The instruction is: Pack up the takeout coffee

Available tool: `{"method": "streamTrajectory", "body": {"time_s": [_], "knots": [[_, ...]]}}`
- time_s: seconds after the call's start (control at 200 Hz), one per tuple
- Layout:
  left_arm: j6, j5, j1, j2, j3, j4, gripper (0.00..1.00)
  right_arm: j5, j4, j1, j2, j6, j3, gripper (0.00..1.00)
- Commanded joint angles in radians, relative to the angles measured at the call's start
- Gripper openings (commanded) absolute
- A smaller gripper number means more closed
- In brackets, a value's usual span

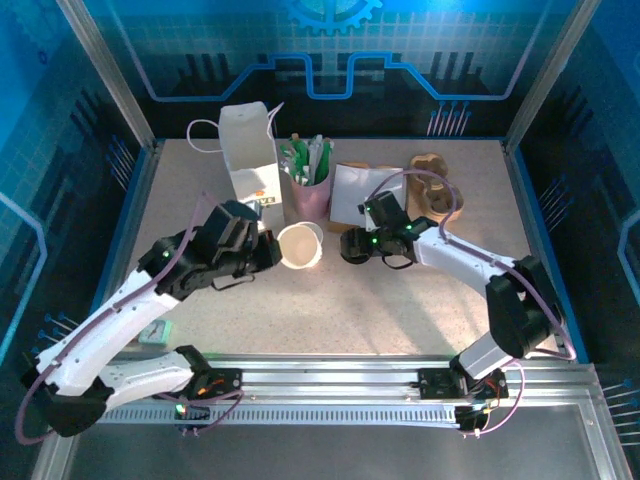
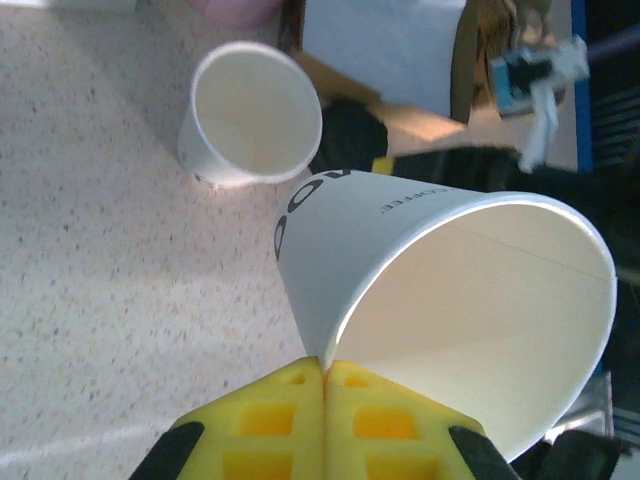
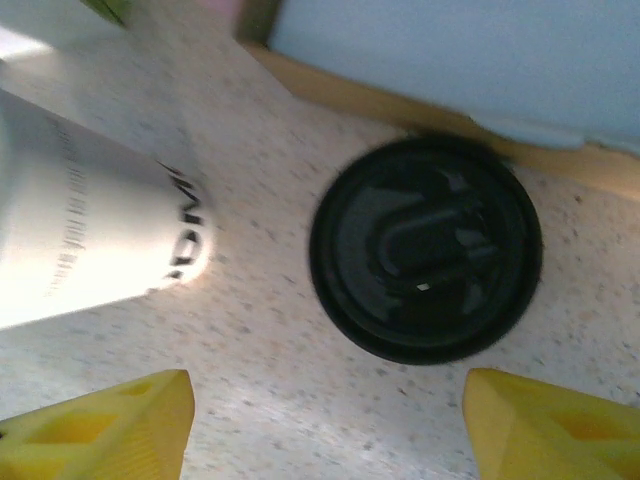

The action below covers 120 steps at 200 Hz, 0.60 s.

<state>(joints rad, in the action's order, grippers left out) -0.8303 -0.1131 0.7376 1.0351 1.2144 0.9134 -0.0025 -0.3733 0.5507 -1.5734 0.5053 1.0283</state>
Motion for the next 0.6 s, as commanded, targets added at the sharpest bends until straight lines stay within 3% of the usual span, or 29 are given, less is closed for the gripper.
{"method": "streamTrajectory", "body": {"time_s": [0.0,0.115,0.255,0.595], "knots": [[-0.011,-0.051,0.092,0.002,-0.046,0.087,0.00,0.067,-0.080,-0.001,-0.038,-0.045,0.054,0.73],[-0.031,-0.069,0.149,0.045,-0.130,0.035,0.00,0.109,-0.096,0.002,-0.075,-0.059,0.091,0.74],[-0.026,-0.030,0.149,0.098,-0.216,-0.087,0.00,0.129,-0.133,0.004,-0.133,-0.074,0.143,0.77],[0.010,-0.014,0.149,0.243,-0.247,-0.172,0.00,0.157,-0.153,0.024,-0.208,-0.096,0.197,0.82]]}}
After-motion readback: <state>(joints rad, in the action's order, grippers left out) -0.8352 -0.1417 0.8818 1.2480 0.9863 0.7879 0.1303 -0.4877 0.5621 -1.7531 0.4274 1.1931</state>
